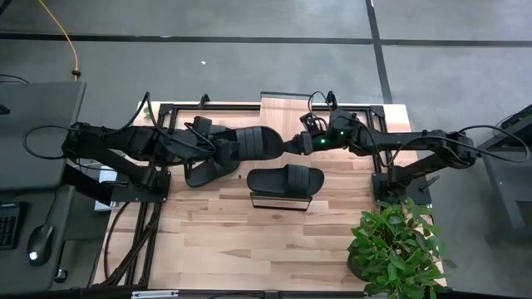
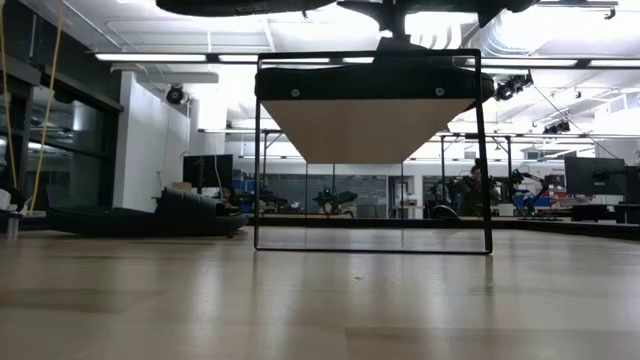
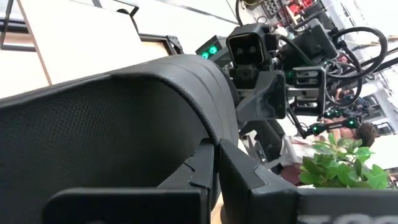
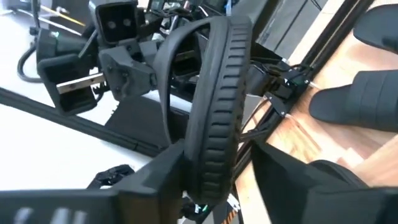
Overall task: Pick and place slides into the shelf
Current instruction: Put the black slide on the shelf
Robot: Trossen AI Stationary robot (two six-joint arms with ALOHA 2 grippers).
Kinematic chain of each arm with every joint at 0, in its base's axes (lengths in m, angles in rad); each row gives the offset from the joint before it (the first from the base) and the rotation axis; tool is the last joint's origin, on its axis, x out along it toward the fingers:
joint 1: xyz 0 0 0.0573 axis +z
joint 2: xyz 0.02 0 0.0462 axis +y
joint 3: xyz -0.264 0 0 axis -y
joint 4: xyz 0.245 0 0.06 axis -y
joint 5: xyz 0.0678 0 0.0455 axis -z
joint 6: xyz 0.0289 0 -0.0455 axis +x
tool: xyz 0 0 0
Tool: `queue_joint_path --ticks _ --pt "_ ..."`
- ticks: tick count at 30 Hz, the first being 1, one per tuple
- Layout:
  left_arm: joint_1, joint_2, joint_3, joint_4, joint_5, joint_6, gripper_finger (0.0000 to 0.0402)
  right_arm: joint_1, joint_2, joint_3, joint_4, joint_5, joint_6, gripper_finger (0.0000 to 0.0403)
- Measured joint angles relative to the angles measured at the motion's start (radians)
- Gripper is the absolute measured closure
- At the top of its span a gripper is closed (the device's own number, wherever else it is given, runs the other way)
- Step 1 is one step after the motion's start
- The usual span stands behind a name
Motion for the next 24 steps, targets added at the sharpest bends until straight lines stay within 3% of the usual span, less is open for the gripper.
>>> queue_joint_path --ticks 9,17,24 --pt "0.000 -0.001 0.000 0.002 0.001 0.009 0.0374 -0.006 0.000 -0.001 -0.008 0.014 0.016 0.0382" --pt "0.000 -0.003 0.000 0.001 0.007 0.025 0.0373 -0.006 -0.001 -0.002 -0.006 0.030 0.032 0.0382" --pt "0.000 -0.031 0.000 0.006 0.061 0.127 0.0368 -0.006 -0.003 -0.002 0.015 0.034 0.048 0.0394"
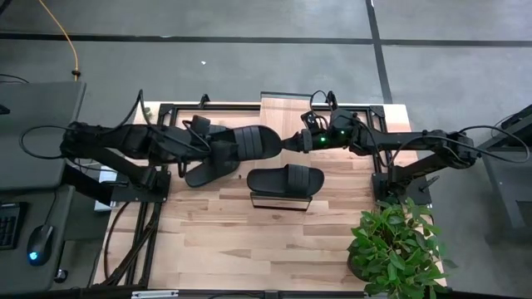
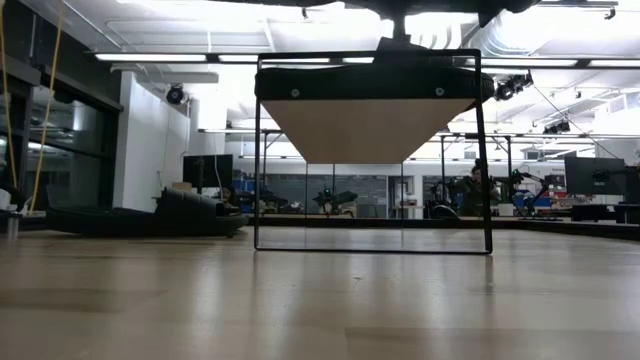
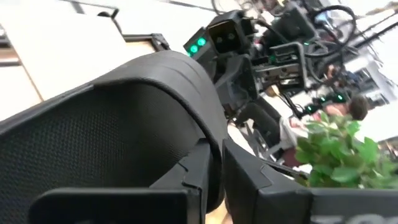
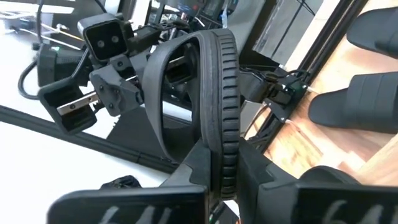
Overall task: Pick and place slides into the shelf
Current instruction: Put the black slide on the shelf
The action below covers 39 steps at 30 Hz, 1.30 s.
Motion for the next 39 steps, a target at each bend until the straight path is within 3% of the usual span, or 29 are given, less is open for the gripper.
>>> queue_joint_path --ticks 4,13,18,26,39 --pt "-0.001 -0.036 0.000 0.007 0.021 0.053 0.0336 0.000 0.000 0.000 0.010 0.038 0.016 0.0394" --pt "-0.001 -0.155 0.000 0.006 -0.001 0.172 0.0221 -0.001 -0.020 0.000 0.026 0.098 0.070 0.0394" --pt "-0.001 -0.233 0.000 0.008 -0.011 0.293 0.0183 -0.009 -0.057 0.000 0.015 0.120 0.097 0.0398" --pt "-0.001 -0.304 0.000 0.000 -0.018 0.413 0.0172 -0.028 -0.146 0.000 -0.179 0.096 0.119 0.0388" --pt "-0.001 -0.301 0.000 -0.062 -0.040 0.420 0.0172 -0.039 -0.318 -0.001 -0.472 0.082 0.130 0.0391"
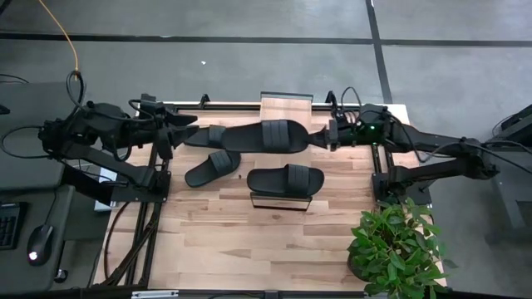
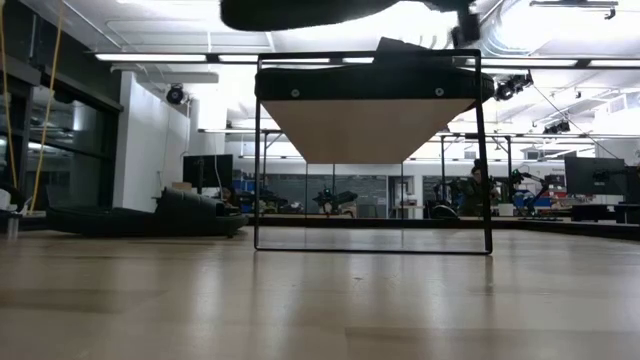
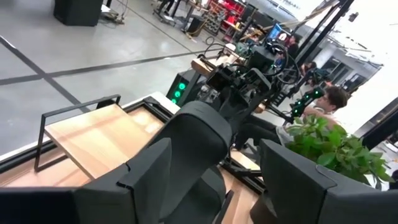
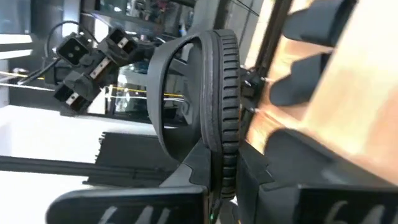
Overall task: Pick and place slides into the shelf
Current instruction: Put the black slide on the shelf
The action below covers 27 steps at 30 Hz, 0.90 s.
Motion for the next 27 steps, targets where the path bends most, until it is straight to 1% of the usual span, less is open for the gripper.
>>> queue_joint_path --ticks 5,12,17,23,27 --pt "0.000 0.001 0.000 0.000 0.000 0.000 0.0172 -0.029 -0.088 -0.001 -0.173 0.041 -0.011 0.0391" --pt "0.000 0.007 0.000 0.000 0.000 0.002 0.0172 -0.072 -0.140 -0.002 -0.167 0.029 -0.036 0.0391" --pt "0.000 0.007 0.000 -0.001 0.000 0.000 0.0172 -0.095 -0.156 -0.002 -0.219 0.013 -0.046 0.0391" --pt "0.000 0.007 0.000 -0.005 0.003 -0.008 0.0172 -0.159 -0.194 -0.002 -0.282 -0.035 -0.072 0.0391" --pt "0.000 0.008 0.000 -0.008 0.012 -0.008 0.0172 -0.204 -0.226 -0.002 -0.360 -0.055 -0.084 0.0391"
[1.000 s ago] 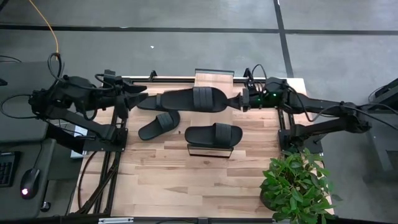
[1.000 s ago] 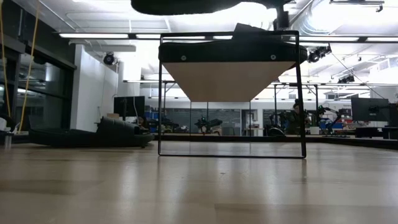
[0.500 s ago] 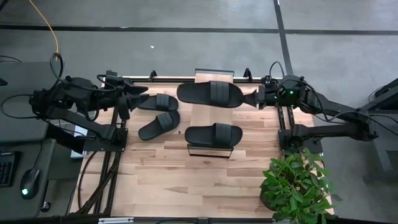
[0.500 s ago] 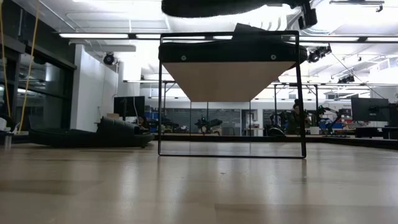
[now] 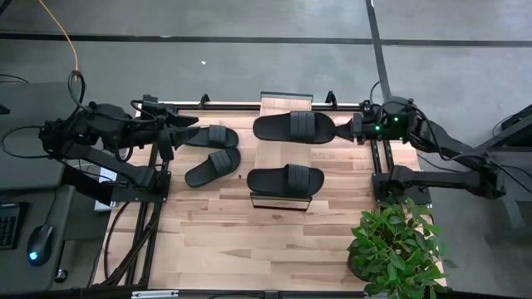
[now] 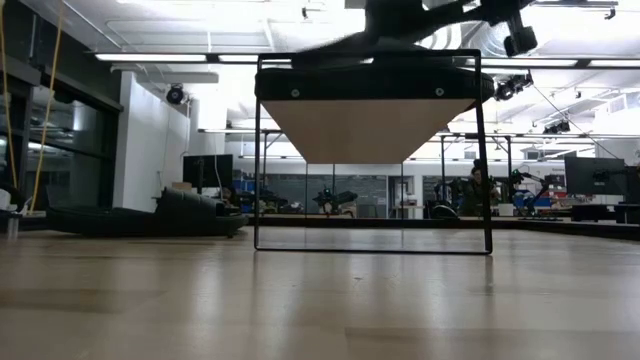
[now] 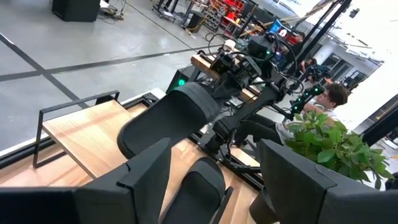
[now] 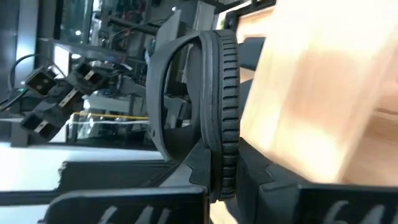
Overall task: Pick and place slides into the shelf
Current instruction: Put the black slide on the shelf
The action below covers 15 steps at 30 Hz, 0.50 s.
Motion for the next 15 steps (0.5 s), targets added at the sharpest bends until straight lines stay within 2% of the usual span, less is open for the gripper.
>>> queue_joint_path --ticks 8,15 --pt "0.000 0.018 0.000 -0.002 0.000 0.000 0.0172 -0.039 -0.073 0.000 -0.037 -0.019 -0.011 0.0391" --pt "0.000 0.050 0.000 -0.003 0.019 -0.001 0.0172 -0.037 -0.126 0.000 -0.015 0.014 0.018 0.0391"
